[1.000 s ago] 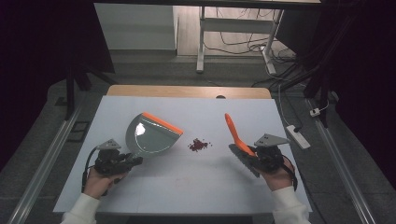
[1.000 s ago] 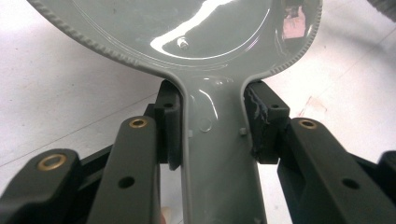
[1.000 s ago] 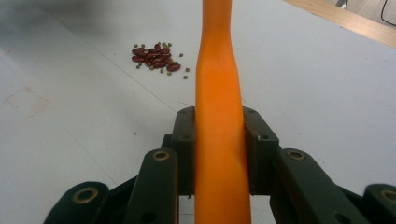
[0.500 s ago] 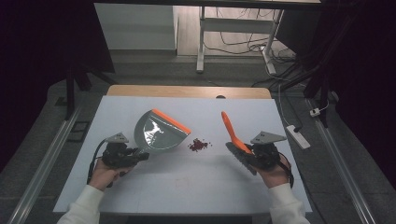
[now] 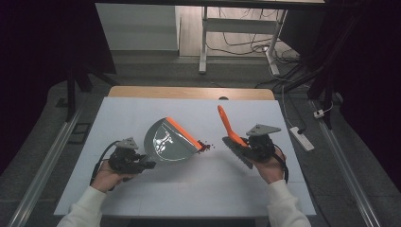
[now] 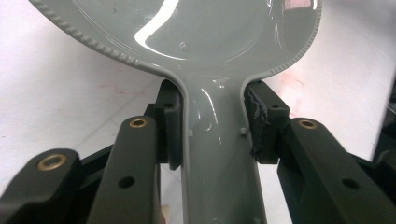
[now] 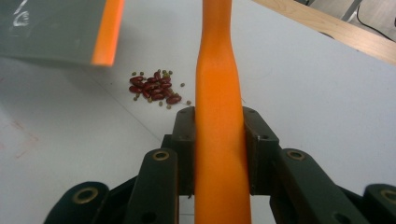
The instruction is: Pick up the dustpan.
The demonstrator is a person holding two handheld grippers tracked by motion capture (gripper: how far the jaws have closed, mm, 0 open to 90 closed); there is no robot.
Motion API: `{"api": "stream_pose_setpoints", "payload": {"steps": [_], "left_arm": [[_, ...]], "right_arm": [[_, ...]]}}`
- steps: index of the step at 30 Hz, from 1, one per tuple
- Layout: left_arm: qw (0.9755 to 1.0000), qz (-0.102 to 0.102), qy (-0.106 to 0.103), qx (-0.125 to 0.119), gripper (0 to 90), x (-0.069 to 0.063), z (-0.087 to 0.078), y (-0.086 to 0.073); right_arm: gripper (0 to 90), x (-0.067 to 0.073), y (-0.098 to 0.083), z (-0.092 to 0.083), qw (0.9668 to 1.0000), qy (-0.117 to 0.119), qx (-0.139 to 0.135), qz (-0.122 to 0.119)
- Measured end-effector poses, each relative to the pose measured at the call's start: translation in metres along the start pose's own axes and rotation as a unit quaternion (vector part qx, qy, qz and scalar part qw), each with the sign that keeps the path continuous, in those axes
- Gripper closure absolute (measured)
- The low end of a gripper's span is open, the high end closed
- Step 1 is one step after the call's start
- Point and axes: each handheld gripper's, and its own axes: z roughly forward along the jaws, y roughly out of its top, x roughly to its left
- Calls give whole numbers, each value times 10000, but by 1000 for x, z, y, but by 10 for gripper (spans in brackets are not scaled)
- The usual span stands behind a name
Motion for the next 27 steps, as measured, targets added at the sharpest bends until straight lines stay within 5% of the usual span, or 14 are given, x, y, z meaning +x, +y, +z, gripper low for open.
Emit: {"api": "stream_pose_setpoints", "payload": {"steps": [13, 27], "left_arm": [[9974, 390, -339, 498, 614, -8, 2, -1], [9948, 364, -570, 766, 614, -8, 6, -1]], "right_arm": [[702, 0, 10, 18, 10000, 14, 10, 46], [702, -5, 18, 39, 9999, 77, 62, 109]]}}
